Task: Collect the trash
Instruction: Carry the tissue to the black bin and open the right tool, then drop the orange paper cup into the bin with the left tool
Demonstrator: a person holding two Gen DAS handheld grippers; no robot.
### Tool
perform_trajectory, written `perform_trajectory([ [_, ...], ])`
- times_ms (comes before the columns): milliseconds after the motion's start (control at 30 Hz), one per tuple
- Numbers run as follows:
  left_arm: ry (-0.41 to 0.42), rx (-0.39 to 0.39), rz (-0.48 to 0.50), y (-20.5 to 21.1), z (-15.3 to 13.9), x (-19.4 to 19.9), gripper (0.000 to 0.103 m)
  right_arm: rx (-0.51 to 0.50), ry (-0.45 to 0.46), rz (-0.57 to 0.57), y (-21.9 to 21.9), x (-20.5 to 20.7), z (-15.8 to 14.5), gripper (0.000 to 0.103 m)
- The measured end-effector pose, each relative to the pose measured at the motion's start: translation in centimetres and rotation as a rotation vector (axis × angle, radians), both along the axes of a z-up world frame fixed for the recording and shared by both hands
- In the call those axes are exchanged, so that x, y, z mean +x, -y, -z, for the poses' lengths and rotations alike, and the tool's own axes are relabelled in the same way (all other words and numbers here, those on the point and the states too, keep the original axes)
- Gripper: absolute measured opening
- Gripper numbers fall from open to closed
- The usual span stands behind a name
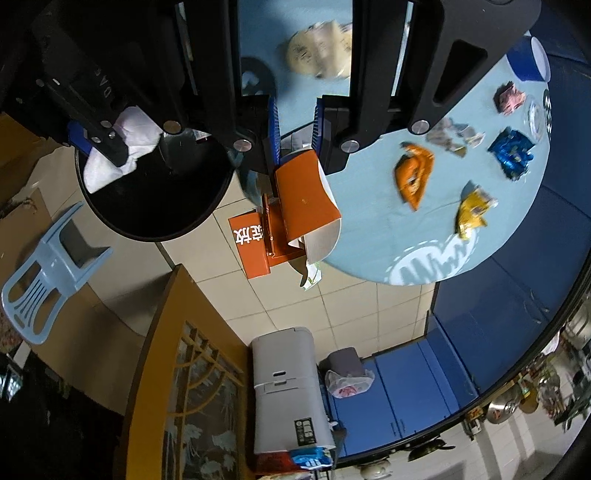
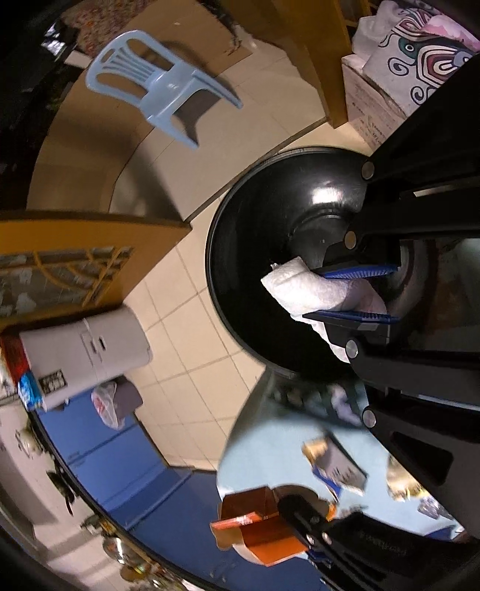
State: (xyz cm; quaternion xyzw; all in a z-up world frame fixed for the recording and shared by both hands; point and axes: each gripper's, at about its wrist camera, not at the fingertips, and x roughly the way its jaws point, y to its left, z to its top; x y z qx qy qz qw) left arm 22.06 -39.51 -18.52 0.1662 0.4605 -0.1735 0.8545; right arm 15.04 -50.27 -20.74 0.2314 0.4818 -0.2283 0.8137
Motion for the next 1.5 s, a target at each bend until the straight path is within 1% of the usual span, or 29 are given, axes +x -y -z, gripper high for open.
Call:
perform_trajectory([
  [200, -0.009, 0.018, 0.016, 2.4, 1.2, 0.7, 0.015, 0.014, -0.026, 0.052, 3.0, -0.1, 2.0, 0.015],
  [367, -0.007, 0.030, 0.024, 3.9, 1.8, 0.8, 0.015, 0.025, -0.031, 0.070, 4.0, -0.1, 2.9, 0.015],
  [433, -0.006, 0.036, 0.025, 4.2, 2.1, 0.8, 0.015, 0.012, -0.033, 0.076, 4.5, -0.1, 3.3, 0.015],
  [500, -0.006, 0.046, 0.025, 4.5, 2.4, 0.8, 0.015, -0.006, -0.044, 0.057, 4.4, 0.2, 3.5, 0.018],
  [633, -0.014, 0.057, 0.015, 4.7, 3.0, 1.1, 0.015, -0.028, -0.015, 0.062, 4.7, 0.0, 3.6, 0.019],
  [700, -0.015, 0.059, 0.011, 4.8, 3.1, 1.2, 0.015, -0.010, -0.003, 0.062, 5.0, -0.1, 3.8, 0.019],
  [767, -0.016, 0.060, 0.008, 4.9, 3.2, 1.2, 0.015, 0.029, -0.004, 0.049, 5.3, 0.0, 4.4, 0.019],
  [800, -0.019, 0.060, 0.007, 4.8, 3.3, 1.3, 0.015, 0.076, 0.003, 0.025, 5.5, 0.1, 4.9, 0.019],
  [833, -0.020, 0.061, 0.006, 4.8, 3.3, 1.3, 0.015, 0.101, 0.009, 0.015, 5.6, 0.1, 5.1, 0.019],
  [867, -0.020, 0.061, 0.005, 4.8, 3.3, 1.3, 0.015, 0.121, 0.005, 0.005, 5.6, 0.2, 5.4, 0.029],
  [900, -0.019, 0.060, 0.005, 4.8, 3.3, 1.3, 0.015, 0.113, 0.003, -0.003, 5.4, 0.2, 5.5, 0.047],
  [933, -0.018, 0.061, 0.005, 4.8, 3.3, 1.3, 0.015, 0.096, 0.017, -0.009, 5.2, 0.1, 5.2, 0.087],
  [967, -0.015, 0.062, 0.006, 4.8, 3.3, 1.3, 0.015, 0.084, 0.042, -0.014, 5.0, -0.1, 4.9, 0.091],
  [1033, -0.014, 0.062, 0.007, 4.8, 3.3, 1.3, 0.015, 0.028, 0.061, -0.015, 4.4, -0.2, 4.1, 0.091],
  [1100, -0.015, 0.060, 0.006, 4.9, 3.2, 1.3, 0.015, 0.008, 0.053, -0.017, 4.1, -0.1, 3.9, 0.091],
  [1400, -0.026, 0.050, 0.012, 5.1, 3.3, 1.4, 0.015, -0.007, 0.032, -0.007, 4.5, -0.5, 3.9, 0.091],
  [1500, -0.032, 0.054, 0.029, 5.8, 3.2, 1.2, 0.018, -0.009, 0.031, -0.006, 4.4, -0.6, 3.9, 0.091],
])
